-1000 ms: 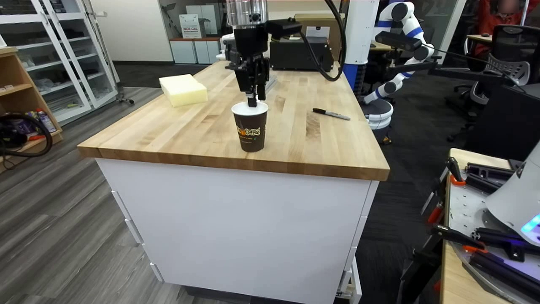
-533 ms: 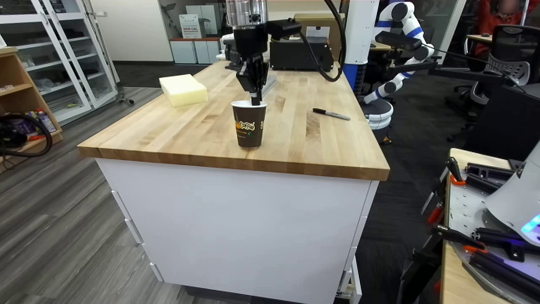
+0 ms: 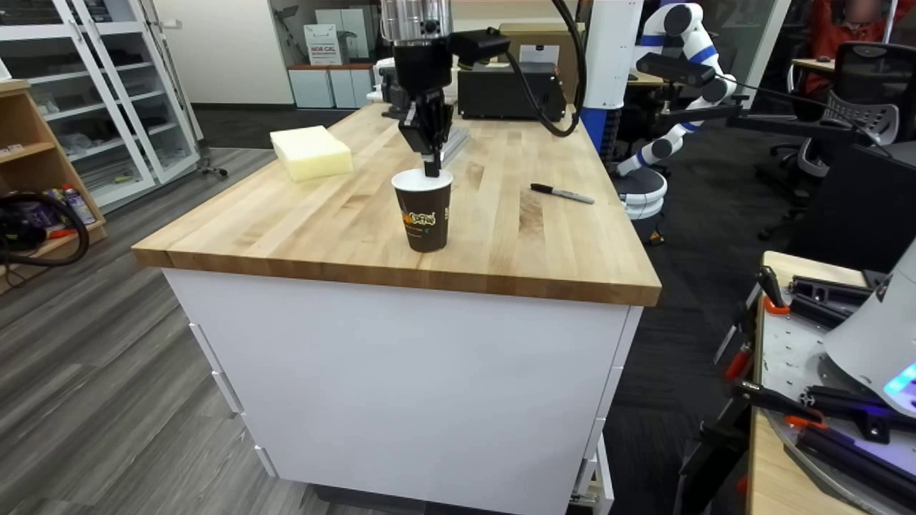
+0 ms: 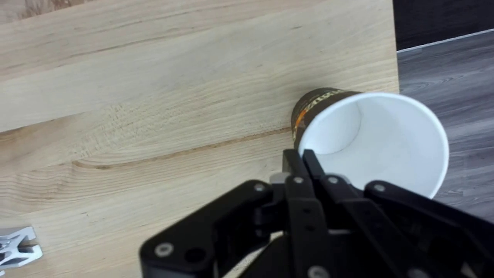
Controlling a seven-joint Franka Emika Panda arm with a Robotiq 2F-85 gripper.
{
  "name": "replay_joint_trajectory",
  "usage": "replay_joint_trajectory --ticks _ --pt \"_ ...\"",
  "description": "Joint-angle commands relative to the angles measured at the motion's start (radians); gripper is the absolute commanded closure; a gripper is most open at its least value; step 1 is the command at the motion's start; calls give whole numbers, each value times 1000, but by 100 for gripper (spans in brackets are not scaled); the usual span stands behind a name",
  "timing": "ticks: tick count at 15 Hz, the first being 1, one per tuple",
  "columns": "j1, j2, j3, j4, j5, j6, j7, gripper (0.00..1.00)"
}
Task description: Move the cup to the right side of the marker then put the marker in the cup then remove the marker out of the cup
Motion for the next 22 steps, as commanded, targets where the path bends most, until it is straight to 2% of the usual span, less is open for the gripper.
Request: replay_joint_trajectory --ticks 1,6,11,17,22 --pt "12 -41 -26 -19 -39 -41 -9 99" --pt "2 -68 -49 -24 -89 -122 -14 99" --pt "-9 -110 -71 -47 -113 -142 2 99" --pt "-42 -168 -100 -142 -103 -70 20 99" --pt "-88 -239 -128 -253 -97 38 23 99"
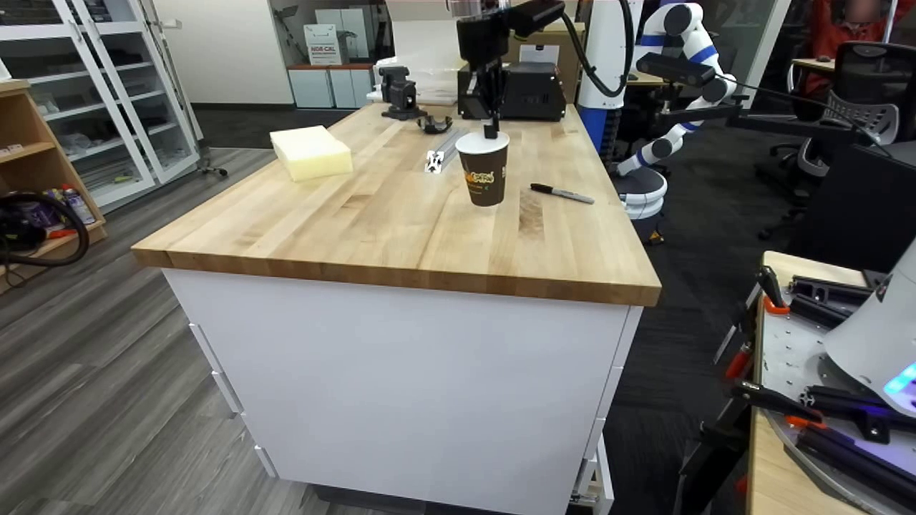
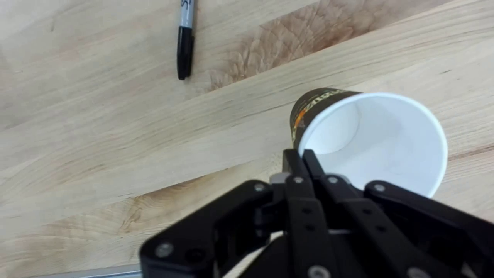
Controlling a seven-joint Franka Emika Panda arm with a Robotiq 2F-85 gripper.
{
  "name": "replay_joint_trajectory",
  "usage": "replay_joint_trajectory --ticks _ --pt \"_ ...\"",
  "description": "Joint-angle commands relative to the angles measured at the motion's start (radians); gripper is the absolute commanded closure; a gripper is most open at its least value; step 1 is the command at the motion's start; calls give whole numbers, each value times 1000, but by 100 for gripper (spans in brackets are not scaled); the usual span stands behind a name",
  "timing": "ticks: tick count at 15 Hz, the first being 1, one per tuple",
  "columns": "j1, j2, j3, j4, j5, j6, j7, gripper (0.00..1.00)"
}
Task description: Move the cup to the right side of the marker then put the marker in the cup then remove the marker out of the cup
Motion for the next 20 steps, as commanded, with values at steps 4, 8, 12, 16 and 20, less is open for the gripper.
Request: replay_joint_trajectory --ticks 4,8,12,16,20 --pt "-57 -136 -43 -154 -16 103 21 99" --pt "-85 -162 -65 -184 -29 107 31 99" --pt "-104 -165 -84 -209 -51 131 52 99" --pt "-122 -159 -102 -228 -61 169 63 99" --pt "-144 -159 -117 -235 -41 175 49 99"
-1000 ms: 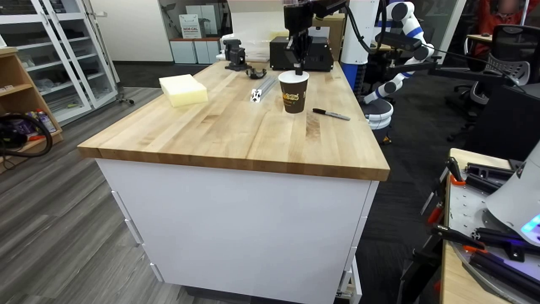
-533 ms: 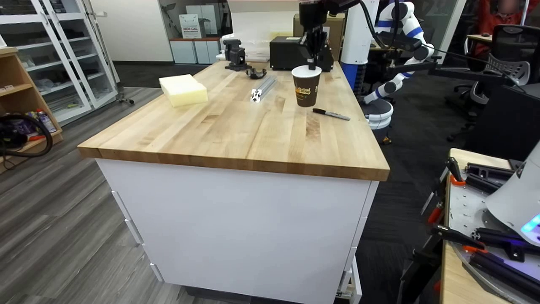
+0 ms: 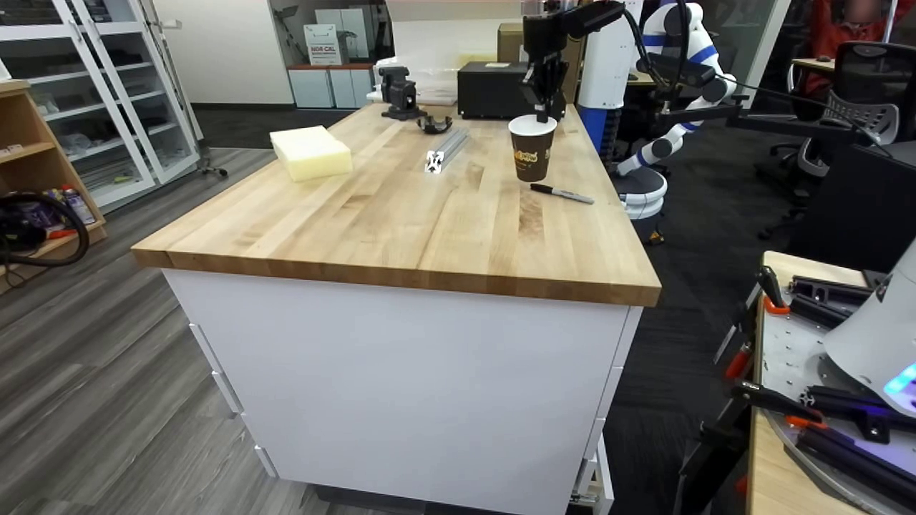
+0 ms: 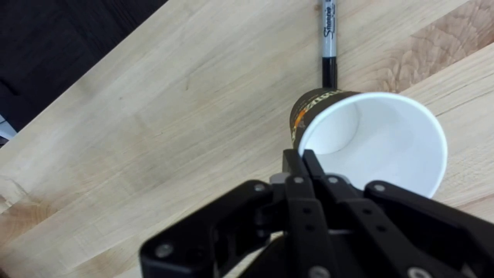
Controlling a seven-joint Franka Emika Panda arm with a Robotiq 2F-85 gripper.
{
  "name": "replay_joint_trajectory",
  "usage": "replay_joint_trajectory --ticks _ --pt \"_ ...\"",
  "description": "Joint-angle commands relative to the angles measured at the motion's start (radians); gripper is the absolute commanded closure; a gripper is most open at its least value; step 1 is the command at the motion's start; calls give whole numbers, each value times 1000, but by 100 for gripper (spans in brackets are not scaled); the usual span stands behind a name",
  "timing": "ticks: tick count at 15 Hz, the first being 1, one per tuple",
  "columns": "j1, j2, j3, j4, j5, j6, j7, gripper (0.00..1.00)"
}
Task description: Move the cup to the right side of the marker then put the marker in the cup then remove the marker out of the cup
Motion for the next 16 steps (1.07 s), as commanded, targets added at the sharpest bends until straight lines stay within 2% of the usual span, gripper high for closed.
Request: replay_joint_trajectory --ticks 1,10,11,16 --pt "-20 -35 -15 -43 0 31 15 99" --pt "-63 -33 -42 -81 63 83 33 99" --pt "-63 -32 -42 -86 71 89 37 79" --pt "-57 -42 -38 -97 88 86 29 47"
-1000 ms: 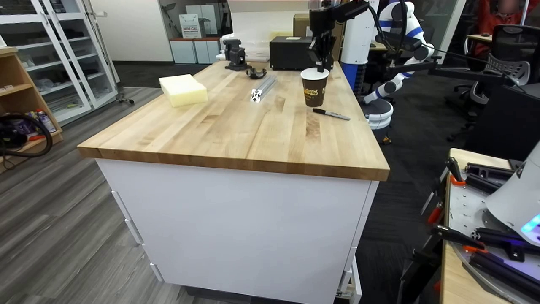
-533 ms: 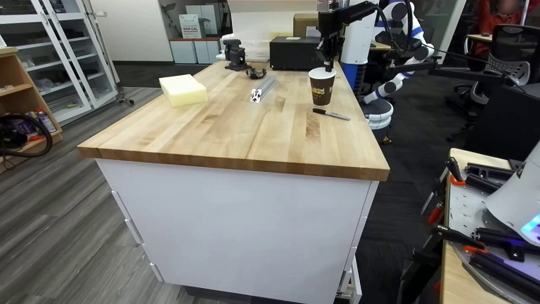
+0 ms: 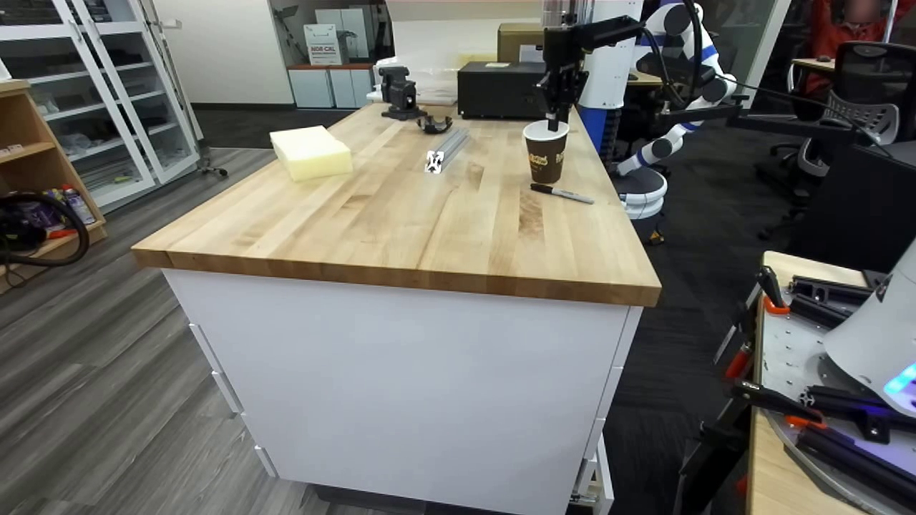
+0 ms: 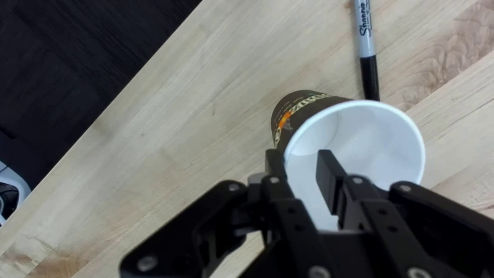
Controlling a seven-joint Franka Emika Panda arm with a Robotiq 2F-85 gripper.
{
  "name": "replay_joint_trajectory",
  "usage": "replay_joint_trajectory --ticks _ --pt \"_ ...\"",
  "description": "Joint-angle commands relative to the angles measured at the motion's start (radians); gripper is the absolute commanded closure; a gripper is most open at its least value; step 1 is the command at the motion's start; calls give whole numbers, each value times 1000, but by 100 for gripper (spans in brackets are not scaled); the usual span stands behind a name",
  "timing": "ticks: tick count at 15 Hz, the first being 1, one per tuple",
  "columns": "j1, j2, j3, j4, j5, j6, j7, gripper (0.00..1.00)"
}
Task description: Move the cup to the right side of the marker then put the marker in the cup then remove the marker out of the cup
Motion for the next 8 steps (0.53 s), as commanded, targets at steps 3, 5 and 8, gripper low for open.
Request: replay_joint_trajectory --ticks 3,5,8 --pt "13 -63 2 -41 -25 15 30 28" --pt "25 -87 4 -40 -80 12 52 16" --pt "40 -125 31 -39 -61 -1 12 1"
